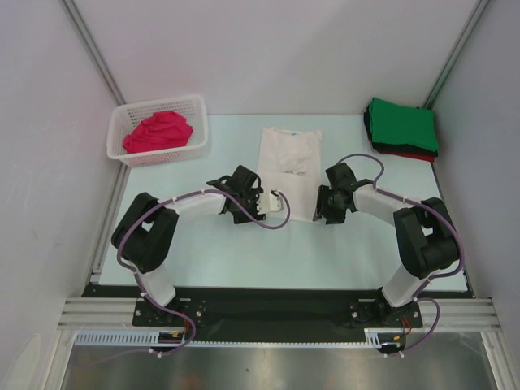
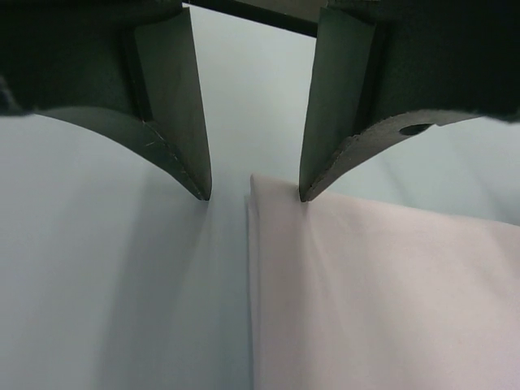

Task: Fold and stack the t-shirts
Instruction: Fold the tshirt

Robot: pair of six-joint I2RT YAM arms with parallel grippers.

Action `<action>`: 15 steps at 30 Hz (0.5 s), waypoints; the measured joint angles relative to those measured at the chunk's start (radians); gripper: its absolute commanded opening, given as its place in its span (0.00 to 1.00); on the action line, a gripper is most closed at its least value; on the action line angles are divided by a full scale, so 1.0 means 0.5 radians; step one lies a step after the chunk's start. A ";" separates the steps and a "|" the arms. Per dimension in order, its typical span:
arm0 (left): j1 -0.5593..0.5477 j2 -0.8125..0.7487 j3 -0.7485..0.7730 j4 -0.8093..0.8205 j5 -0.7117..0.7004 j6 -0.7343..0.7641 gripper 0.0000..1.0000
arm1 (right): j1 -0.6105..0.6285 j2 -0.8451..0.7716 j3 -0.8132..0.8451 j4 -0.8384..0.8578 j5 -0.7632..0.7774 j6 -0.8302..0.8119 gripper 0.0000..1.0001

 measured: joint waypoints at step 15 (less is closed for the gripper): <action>-0.037 0.143 0.055 0.143 -0.038 -0.004 0.00 | 0.009 0.041 -0.042 0.143 -0.141 0.116 0.00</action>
